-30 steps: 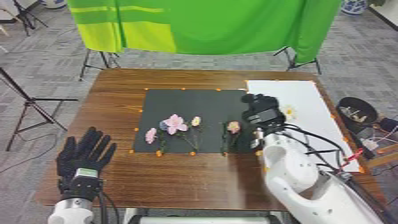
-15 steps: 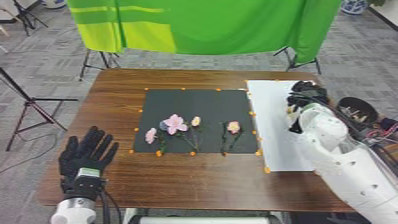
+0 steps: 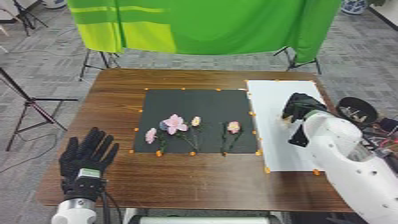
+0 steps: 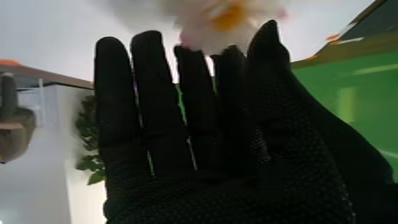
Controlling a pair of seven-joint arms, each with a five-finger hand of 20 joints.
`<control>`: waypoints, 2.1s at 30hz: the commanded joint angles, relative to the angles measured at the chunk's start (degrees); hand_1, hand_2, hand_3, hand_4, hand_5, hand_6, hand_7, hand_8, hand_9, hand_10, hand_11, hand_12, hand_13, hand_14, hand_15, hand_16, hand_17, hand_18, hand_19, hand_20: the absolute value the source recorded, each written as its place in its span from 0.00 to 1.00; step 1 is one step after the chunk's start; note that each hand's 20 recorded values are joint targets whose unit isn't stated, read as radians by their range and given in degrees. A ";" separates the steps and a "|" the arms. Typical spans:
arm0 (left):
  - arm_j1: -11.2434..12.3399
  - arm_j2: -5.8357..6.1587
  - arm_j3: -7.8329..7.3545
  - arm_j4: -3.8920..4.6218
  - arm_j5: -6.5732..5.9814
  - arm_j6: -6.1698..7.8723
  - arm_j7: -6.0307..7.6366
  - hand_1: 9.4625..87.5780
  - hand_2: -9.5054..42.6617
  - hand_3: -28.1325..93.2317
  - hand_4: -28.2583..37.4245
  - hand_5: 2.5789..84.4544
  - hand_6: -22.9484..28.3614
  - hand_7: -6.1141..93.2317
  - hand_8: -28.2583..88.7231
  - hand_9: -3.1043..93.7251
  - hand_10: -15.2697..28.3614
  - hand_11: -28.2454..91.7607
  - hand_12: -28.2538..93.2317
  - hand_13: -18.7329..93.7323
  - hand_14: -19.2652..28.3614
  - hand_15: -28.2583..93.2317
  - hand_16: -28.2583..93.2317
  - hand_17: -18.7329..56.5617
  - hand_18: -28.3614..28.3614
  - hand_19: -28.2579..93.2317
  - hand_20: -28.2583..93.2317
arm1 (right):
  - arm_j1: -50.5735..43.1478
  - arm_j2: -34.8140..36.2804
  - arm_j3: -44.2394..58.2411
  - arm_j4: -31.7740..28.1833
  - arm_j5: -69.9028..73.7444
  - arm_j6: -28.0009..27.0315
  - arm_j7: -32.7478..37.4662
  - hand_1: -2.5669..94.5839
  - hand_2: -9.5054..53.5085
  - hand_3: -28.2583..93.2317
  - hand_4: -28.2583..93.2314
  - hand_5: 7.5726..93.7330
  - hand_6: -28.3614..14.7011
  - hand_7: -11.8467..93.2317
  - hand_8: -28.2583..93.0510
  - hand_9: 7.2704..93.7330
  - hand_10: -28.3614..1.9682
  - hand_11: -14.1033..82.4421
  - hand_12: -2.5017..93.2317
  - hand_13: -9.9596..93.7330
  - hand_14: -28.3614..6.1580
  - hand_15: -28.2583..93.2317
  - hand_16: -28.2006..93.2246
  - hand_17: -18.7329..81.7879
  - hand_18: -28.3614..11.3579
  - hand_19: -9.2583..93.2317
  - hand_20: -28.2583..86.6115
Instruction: Arrange flowers
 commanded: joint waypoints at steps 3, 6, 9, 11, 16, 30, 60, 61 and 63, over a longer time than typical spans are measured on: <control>1.06 -0.46 -0.28 -0.19 -0.18 0.35 -0.84 0.23 0.49 0.81 0.00 0.54 0.64 0.24 0.17 0.43 0.71 0.49 0.35 0.42 0.77 0.64 0.18 0.17 0.80 0.58 0.38 | -5.72 1.03 1.30 -5.99 0.16 -3.24 -0.87 0.54 0.18 0.86 0.00 0.65 0.68 0.26 0.17 0.78 0.55 0.29 0.18 0.73 0.53 0.43 0.39 0.44 0.28 0.62 0.45; 1.29 -0.55 -0.30 -0.25 -0.20 0.45 -1.00 0.23 0.49 0.81 0.00 0.54 0.64 0.24 0.17 0.43 0.71 0.49 0.35 0.42 0.77 0.64 0.18 0.17 0.80 0.58 0.38 | -7.59 1.28 0.73 -8.14 -1.23 -2.13 -2.37 0.57 0.14 0.85 0.00 0.68 0.68 0.26 0.19 0.83 0.56 0.28 0.27 0.75 0.57 0.43 0.45 0.44 0.28 0.64 0.45; 0.95 -0.43 -0.21 -0.11 -0.16 0.24 -0.87 0.22 0.49 0.81 0.00 0.54 0.64 0.24 0.17 0.43 0.71 0.49 0.35 0.42 0.77 0.64 0.18 0.17 0.80 0.58 0.38 | -8.86 1.78 -0.55 -9.63 -4.39 2.21 -4.21 0.61 0.13 0.83 0.00 0.72 0.68 0.27 0.21 0.88 0.58 0.31 0.34 0.78 0.62 0.44 0.51 0.45 0.30 0.65 0.46; 1.04 -0.31 -0.20 -0.13 -0.20 0.10 -0.57 0.23 0.49 0.81 0.00 0.54 0.64 0.24 0.17 0.43 0.71 0.49 0.35 0.42 0.77 0.64 0.18 0.17 0.80 0.58 0.38 | -9.70 2.16 -1.06 -10.81 -6.05 5.79 -5.10 0.63 0.13 0.81 0.00 0.75 0.68 0.27 0.21 0.90 0.59 0.34 0.36 0.79 0.63 0.45 0.53 0.46 0.30 0.66 0.46; 1.24 -0.47 -0.35 -0.16 -0.07 0.08 -0.59 0.23 0.50 0.81 0.00 0.54 0.64 0.24 0.17 0.42 0.70 0.49 0.35 0.42 0.77 0.64 0.18 0.17 0.80 0.58 0.38 | -12.25 2.94 -0.36 -14.90 -8.27 9.34 -7.65 0.64 0.11 0.81 0.00 0.79 0.69 0.28 0.22 0.92 0.60 0.36 0.36 0.81 0.63 0.45 0.54 0.47 0.31 0.66 0.47; 1.00 -0.21 -0.62 -0.18 0.09 0.03 -0.77 0.22 0.50 0.81 0.00 0.54 0.65 0.24 0.17 0.43 0.71 0.49 0.35 0.42 0.77 0.64 0.18 0.17 0.80 0.58 0.38 | -12.45 0.45 -3.16 -18.63 -5.28 1.90 -10.45 0.64 0.09 0.83 0.00 0.82 0.68 0.27 0.23 0.93 0.59 0.35 0.37 0.82 0.64 0.43 0.55 0.47 0.31 0.65 0.47; 0.14 0.96 -1.84 0.01 2.52 -1.43 -1.30 0.22 0.50 0.81 0.00 0.54 0.65 0.23 0.17 0.42 0.70 0.48 0.34 0.42 0.76 0.62 0.18 0.17 0.80 0.58 0.37 | -15.72 -1.07 5.72 -16.25 13.52 24.01 -24.17 0.30 0.23 0.90 0.00 0.47 0.59 0.26 0.13 0.51 0.41 0.26 0.17 0.58 0.42 0.45 0.37 0.40 0.27 0.57 0.40; -0.17 1.30 -1.92 0.13 3.17 -1.70 -1.20 0.22 0.50 0.81 0.00 0.53 0.65 0.23 0.17 0.42 0.70 0.47 0.34 0.42 0.76 0.61 0.17 0.17 0.80 0.58 0.37 | -15.80 -2.04 7.87 -16.06 21.11 23.73 -26.72 0.28 0.25 0.90 0.00 0.45 0.59 0.26 0.13 0.47 0.43 0.24 0.17 0.55 0.42 0.42 0.37 0.39 0.28 0.52 0.40; -0.90 1.74 -2.29 0.53 4.41 -2.20 -1.90 0.22 0.50 0.80 0.00 0.53 0.64 0.21 0.17 0.42 0.70 0.45 0.33 0.42 0.75 0.59 0.17 0.17 0.80 0.57 0.37 | -16.02 -3.40 10.63 -15.73 32.46 24.96 -30.51 0.25 0.29 0.89 0.00 0.41 0.60 0.25 0.13 0.41 0.48 0.21 0.16 0.48 0.42 0.35 0.40 0.37 0.29 0.43 0.42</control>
